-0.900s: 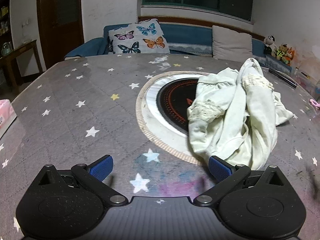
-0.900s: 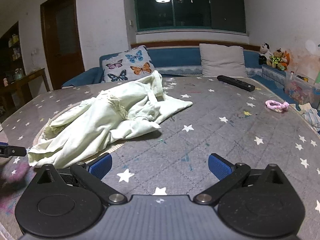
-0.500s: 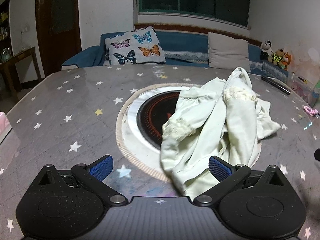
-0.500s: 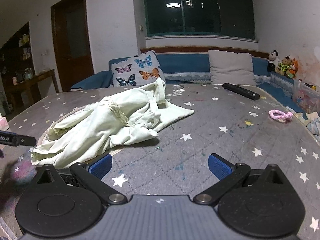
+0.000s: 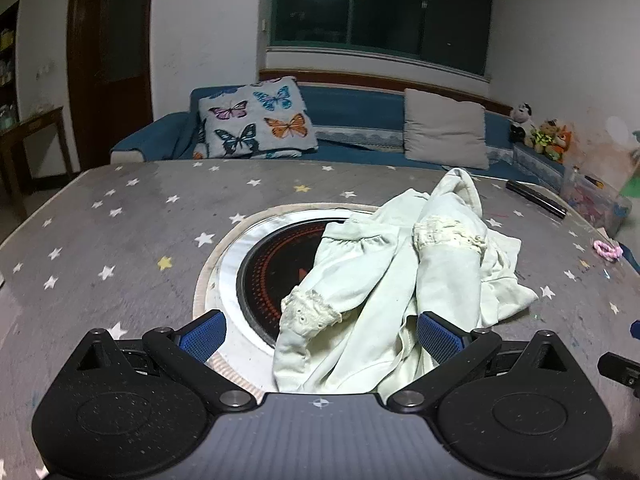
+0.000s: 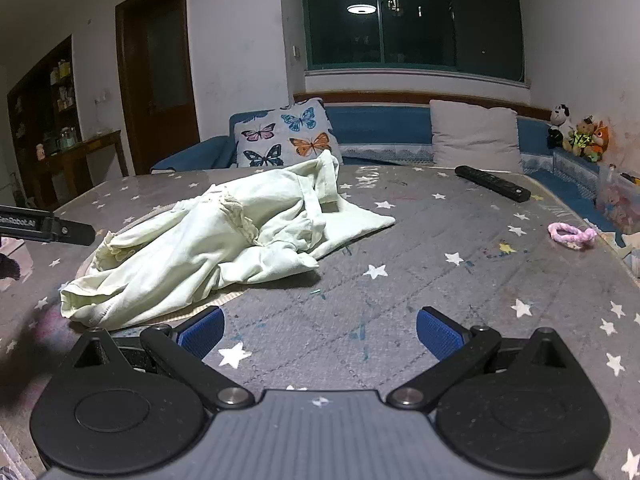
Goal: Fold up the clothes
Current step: 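Move both grippers toward the crumpled pale green shirt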
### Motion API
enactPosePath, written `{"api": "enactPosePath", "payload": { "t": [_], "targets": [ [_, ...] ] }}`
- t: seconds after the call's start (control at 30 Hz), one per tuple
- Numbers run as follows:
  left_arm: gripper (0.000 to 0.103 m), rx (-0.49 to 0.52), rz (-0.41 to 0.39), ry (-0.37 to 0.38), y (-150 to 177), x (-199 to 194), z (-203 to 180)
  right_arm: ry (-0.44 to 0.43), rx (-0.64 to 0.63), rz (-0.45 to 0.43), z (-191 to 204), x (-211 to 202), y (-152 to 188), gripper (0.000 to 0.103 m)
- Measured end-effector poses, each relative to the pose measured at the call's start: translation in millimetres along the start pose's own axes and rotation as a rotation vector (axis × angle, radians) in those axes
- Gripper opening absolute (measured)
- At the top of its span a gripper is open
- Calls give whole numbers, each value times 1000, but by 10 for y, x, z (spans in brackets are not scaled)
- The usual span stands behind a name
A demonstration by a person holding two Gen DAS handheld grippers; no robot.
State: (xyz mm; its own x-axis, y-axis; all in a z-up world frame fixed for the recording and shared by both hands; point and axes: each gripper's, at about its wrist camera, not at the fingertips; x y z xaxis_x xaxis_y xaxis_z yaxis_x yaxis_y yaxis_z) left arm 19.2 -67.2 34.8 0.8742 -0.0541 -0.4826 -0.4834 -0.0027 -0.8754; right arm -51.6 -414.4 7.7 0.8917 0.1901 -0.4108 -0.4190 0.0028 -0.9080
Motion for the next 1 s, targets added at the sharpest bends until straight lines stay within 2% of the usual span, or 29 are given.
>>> {"api": "enactPosePath", "payload": {
  "t": [0.17,0.33,0.53,0.77,1.0],
  "targets": [
    [103,51,-30,38,11,-78,22,19,19,-28,112,-78,56,103],
    [103,63,-61,75,35,-204,102,51,37,-46,304,-172,149,103],
    [103,56,-65,116,67,-270,267,68,36,-32,494,-201,102,103],
    [103,36,-65,136,-25,-142,501,76,37,-2,665,20,-65,103],
    [103,50,-36,173,-148,143,548,103,63,11,746,264,-197,100]
  ]
}}
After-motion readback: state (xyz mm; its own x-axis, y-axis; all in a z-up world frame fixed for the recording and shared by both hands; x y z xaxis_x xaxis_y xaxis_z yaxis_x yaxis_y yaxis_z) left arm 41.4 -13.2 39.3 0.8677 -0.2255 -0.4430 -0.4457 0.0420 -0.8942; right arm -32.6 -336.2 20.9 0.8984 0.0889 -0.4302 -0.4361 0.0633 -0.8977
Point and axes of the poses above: each gripper's, at about its wrist camera, not at the fingertips, and x roughly the way its jaws point, z to its left, y to its underside, and after that the axes turned 6 degrees about -z, right-handed
